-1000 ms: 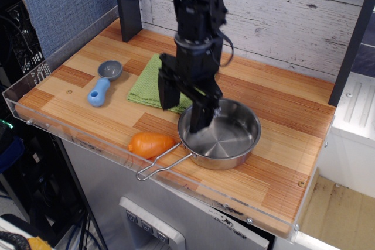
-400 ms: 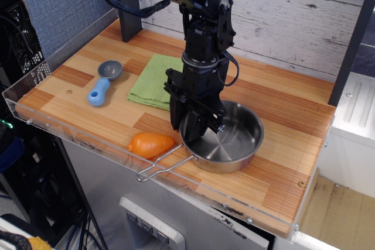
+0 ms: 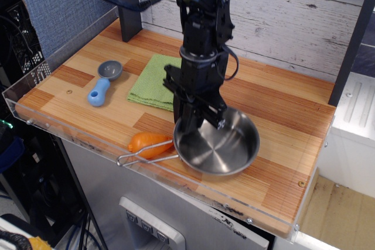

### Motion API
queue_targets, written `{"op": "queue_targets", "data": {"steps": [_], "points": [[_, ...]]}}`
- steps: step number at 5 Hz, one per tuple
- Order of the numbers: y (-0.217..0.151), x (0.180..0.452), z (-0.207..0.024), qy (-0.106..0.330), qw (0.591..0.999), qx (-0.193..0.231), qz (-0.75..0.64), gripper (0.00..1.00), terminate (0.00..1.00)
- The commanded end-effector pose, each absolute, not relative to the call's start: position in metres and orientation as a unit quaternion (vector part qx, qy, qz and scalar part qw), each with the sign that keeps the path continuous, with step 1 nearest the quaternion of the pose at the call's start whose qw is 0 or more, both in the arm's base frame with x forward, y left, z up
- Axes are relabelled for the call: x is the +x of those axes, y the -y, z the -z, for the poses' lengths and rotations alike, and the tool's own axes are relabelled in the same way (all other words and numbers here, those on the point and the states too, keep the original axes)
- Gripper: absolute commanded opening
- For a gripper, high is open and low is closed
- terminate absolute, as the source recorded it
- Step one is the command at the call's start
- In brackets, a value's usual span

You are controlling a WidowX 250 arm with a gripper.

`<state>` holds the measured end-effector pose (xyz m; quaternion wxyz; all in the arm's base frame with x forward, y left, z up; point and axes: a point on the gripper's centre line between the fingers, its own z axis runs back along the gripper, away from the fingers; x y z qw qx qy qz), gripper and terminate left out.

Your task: Take the stainless steel pan and put it on the green towel

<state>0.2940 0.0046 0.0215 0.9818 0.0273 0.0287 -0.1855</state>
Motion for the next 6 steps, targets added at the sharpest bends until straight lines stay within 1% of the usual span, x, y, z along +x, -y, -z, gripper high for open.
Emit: {"op": "queue_targets", "data": {"steps": [1,2,3,4,5,6], "points": [[0.0,0.293,-0.068,0.034,0.982,-0.027,0.186,0.0,0.0],[-0.007,0.293,-0.086,0.054,0.983,-0.04,0.173,0.0,0.0],[-0.034,0.299,-0.094,0.06,0.988,-0.029,0.137,0.0,0.0],[-0.073,0.312,-0.095,0.061,0.993,0.0,0.1,0.0,0.0],[-0.102,0.328,-0.087,0.055,0.996,0.01,0.072,0.0,0.0],[-0.114,0.34,-0.07,0.04,0.997,0.016,0.06,0.0,0.0]]}}
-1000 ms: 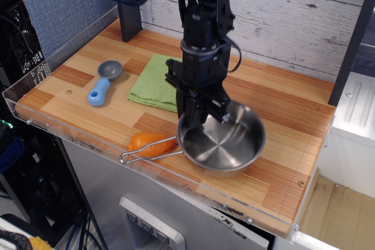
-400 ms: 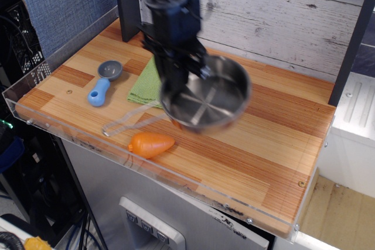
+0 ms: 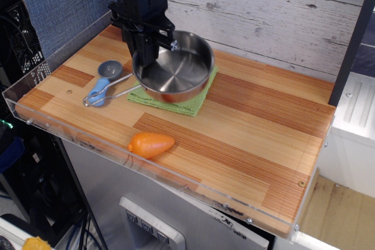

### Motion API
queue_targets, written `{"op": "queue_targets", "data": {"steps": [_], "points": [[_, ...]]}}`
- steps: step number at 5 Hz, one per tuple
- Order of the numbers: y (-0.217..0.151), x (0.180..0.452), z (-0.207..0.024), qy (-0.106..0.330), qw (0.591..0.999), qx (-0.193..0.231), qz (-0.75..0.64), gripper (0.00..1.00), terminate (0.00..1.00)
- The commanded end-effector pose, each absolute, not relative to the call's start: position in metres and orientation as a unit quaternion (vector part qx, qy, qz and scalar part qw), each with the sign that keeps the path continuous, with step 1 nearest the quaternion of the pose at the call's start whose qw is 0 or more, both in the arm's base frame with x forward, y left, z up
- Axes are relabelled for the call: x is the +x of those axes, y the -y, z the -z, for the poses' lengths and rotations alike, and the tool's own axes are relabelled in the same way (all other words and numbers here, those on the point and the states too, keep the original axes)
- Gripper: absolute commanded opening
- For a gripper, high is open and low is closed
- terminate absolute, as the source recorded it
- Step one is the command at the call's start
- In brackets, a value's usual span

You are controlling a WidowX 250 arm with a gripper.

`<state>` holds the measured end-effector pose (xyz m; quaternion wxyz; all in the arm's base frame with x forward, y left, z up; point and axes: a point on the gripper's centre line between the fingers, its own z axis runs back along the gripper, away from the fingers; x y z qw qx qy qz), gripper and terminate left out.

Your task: Take the stainless steel pan and put it on the green towel

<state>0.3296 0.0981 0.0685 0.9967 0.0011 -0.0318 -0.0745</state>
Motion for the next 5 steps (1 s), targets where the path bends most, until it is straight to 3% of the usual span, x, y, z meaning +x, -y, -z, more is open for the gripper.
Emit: {"op": "queue_targets", "data": {"steps": [1,3,4,5], "points": [[-0.111,0.348,-0.051,0.021,0.997,0.023,0.065,0.0,0.0],[-0.108,0.347,-0.036,-0.002,0.997,0.024,0.07,0.0,0.0],[-0.11,0.344,-0.037,-0.006,0.998,0.024,0.065,1.0,0.0],[-0.111,0.343,-0.047,-0.001,0.998,0.022,0.063,1.0,0.0]]}}
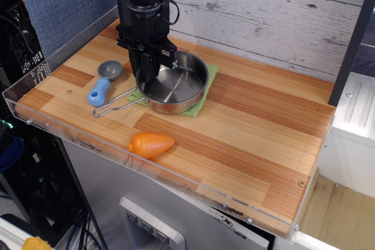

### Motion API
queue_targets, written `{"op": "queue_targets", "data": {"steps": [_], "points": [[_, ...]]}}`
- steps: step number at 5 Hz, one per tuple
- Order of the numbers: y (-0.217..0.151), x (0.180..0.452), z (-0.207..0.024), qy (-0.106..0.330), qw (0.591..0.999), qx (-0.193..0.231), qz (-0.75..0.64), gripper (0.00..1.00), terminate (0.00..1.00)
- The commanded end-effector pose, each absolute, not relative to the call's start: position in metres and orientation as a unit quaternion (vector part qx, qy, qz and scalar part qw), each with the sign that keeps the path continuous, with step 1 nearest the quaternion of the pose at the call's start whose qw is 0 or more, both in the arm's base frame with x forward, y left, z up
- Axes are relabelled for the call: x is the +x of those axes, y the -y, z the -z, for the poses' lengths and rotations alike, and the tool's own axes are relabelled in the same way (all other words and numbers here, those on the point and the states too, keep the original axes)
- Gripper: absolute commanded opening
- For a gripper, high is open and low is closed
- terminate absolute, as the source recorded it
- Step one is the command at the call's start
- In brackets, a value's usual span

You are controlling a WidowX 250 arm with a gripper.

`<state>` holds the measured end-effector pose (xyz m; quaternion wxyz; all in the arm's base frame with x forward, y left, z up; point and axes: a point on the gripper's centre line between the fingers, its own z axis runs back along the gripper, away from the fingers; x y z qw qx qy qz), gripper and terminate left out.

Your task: Take the stainless steel pan and put it on the green towel

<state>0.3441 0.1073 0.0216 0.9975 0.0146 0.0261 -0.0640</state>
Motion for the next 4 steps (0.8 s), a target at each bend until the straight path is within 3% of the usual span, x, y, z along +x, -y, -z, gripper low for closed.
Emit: {"op": "queue_targets", "data": {"steps": [1,3,4], "points": [[-0.102,0.332,-0.072,0.004,0.998,0.017,0.056,1.0,0.0],[-0.09,0.305,-0.152,0.053,0.995,0.078,-0.02,1.0,0.0],[-0.077,0.306,-0.163,0.059,0.994,0.082,-0.05,1.0,0.0]]}}
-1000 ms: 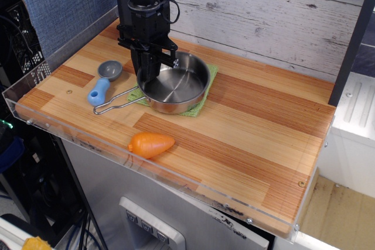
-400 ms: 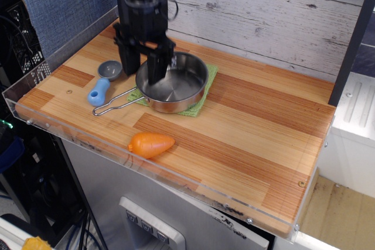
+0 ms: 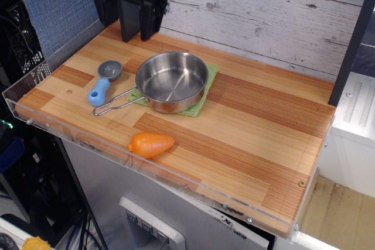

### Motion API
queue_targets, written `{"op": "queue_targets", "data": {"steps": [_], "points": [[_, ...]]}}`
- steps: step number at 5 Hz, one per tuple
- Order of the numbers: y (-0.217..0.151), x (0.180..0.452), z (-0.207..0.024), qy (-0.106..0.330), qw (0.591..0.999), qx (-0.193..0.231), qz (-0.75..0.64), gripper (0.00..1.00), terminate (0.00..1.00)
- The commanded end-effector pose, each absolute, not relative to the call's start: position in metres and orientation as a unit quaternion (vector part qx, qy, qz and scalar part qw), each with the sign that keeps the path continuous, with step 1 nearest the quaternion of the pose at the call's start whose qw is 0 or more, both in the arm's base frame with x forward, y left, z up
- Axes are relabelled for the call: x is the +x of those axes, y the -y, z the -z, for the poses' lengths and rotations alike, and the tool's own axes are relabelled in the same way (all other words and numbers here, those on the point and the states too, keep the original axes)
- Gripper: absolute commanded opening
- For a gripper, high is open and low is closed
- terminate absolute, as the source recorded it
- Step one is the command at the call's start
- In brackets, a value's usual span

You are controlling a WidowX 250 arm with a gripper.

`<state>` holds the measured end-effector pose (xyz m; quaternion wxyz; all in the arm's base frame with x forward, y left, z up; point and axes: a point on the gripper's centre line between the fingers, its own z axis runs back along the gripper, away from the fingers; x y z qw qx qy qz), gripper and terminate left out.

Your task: Take the stainless steel pan and put it on the green towel

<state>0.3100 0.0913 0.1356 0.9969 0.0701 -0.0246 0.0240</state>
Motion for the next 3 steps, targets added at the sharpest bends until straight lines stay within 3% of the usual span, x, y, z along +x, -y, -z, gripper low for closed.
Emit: {"op": "queue_targets", "data": {"steps": [1,2,3], "points": [[-0.0699,0.3131,-0.156,0.03,0.997,0.065,-0.014,1.0,0.0],[-0.0699,0.3131,-0.156,0.03,0.997,0.065,-0.014,1.0,0.0],[-0.0699,0.3131,-0.156,0.03,0.997,0.065,-0.014,1.0,1.0]]}}
